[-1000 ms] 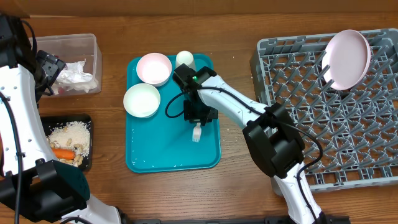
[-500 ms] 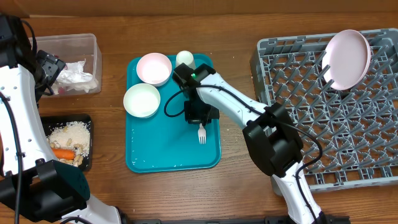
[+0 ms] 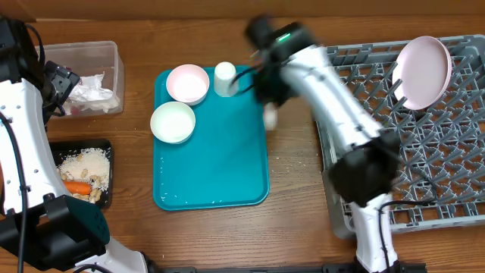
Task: Sort waste into correct bins and load items into the dishwasher rack
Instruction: 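Carry the fork with the right gripper and release it in the rack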
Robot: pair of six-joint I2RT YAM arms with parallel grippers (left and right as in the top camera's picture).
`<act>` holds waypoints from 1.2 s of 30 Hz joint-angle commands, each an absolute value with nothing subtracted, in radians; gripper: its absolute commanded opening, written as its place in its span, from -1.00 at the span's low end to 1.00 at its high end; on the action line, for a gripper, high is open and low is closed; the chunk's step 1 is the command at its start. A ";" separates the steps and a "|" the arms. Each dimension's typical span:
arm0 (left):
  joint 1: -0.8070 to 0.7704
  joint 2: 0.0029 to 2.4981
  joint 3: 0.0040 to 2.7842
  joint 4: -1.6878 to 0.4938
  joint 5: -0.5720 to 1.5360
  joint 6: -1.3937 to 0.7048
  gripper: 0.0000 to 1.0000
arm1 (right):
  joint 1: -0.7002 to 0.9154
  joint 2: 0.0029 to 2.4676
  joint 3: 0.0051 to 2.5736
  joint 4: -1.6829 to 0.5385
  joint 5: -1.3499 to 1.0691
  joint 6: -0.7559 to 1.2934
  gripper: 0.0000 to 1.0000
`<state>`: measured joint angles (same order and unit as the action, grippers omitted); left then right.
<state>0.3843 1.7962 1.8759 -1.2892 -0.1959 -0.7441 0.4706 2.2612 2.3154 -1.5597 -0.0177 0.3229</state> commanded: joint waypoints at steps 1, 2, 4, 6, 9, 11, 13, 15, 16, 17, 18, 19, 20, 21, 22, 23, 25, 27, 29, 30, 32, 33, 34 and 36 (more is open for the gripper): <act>0.386 1.794 1.881 -1.289 -0.210 -0.733 1.00 | 0.292 2.188 2.353 -1.562 0.006 0.173 -0.92; 0.386 1.794 1.881 -1.289 -0.210 -0.733 1.00 | 0.260 2.188 2.353 -1.562 0.005 0.146 -0.92; 0.386 1.794 1.881 -1.289 -0.210 -0.733 1.00 | 0.193 2.188 2.344 -1.551 0.006 0.075 -0.92; 0.386 1.794 1.881 -1.289 -0.210 -0.733 1.00 | 0.139 2.188 2.336 -1.534 0.006 0.038 -0.92; 0.386 1.794 1.881 -1.289 -0.210 -0.733 1.00 | 0.076 2.188 2.325 -1.515 -0.003 -0.009 -0.92; 0.386 1.794 1.881 -1.289 -0.210 -0.733 1.00 | 0.046 2.189 2.318 -1.505 -0.038 -0.045 -0.92; 0.386 1.794 1.881 -1.289 -0.210 -0.733 1.00 | 0.017 2.190 2.308 -1.505 -0.100 -0.094 -0.92; 0.386 1.794 1.881 -1.289 -0.210 -0.733 1.00 | 0.013 2.192 2.297 -1.504 -0.127 -0.115 -0.92; 0.386 1.794 1.881 -1.289 -0.210 -0.733 1.00 | 0.013 2.192 2.293 -1.503 -0.126 -0.114 -0.92; 0.386 1.794 1.881 -1.289 -0.210 -0.733 1.00 | 0.013 2.193 2.284 -1.499 -0.125 -0.115 -0.92; 0.386 1.794 1.881 -1.289 -0.210 -0.733 1.00 | 0.016 2.195 2.267 -1.493 -0.126 -0.113 -0.91; 0.386 1.794 1.881 -1.289 -0.210 -0.733 1.00 | 0.018 2.197 2.255 -1.489 -0.126 -0.113 -0.88; 0.386 1.794 1.881 -1.289 -0.210 -0.733 1.00 | 0.020 2.202 2.242 -1.483 -0.126 -0.113 -0.81; 0.386 1.794 1.881 -1.289 -0.210 -0.733 1.00 | 0.020 2.204 2.235 -1.480 -0.126 -0.112 -0.70; 0.386 1.794 1.881 -1.289 -0.210 -0.733 1.00 | 0.020 2.211 2.225 -1.473 -0.126 -0.106 -0.51; 0.385 1.794 1.881 -1.289 -0.210 -0.733 1.00 | 0.020 2.217 2.219 -1.471 -0.127 -0.104 -0.33; 0.386 1.794 1.881 -1.289 -0.210 -0.733 1.00 | 0.020 2.226 2.216 -1.471 -0.131 -0.099 0.13; 0.385 1.794 1.881 -1.289 -0.210 -0.733 1.00 | 0.020 2.227 2.216 -1.471 -0.134 -0.084 0.22; 0.386 1.794 1.881 -1.289 -0.210 -0.733 1.00 | 0.020 2.226 2.219 -1.473 -0.140 -0.075 0.22; 0.386 1.794 1.881 -1.289 -0.210 -0.732 1.00 | 0.020 2.224 2.220 -1.476 -0.147 -0.075 0.23; 0.386 1.794 1.881 -1.289 -0.210 -0.733 1.00 | 0.021 2.220 2.221 -1.483 -0.163 -0.074 0.23; 0.386 1.794 1.881 -1.289 -0.210 -0.732 1.00 | 0.022 2.215 2.221 -1.488 -0.167 -0.075 0.23; 0.385 1.794 1.881 -1.289 -0.210 -0.733 1.00 | 0.023 2.211 2.221 -1.491 -0.167 -0.074 0.23; 0.385 1.794 1.881 -1.289 -0.210 -0.733 1.00 | 0.025 2.201 2.221 -1.494 -0.167 -0.074 0.24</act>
<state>0.3843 1.7962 1.8759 -1.2892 -0.1955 -0.7441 0.0158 2.2196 2.2173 -1.4944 -0.1478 -0.0814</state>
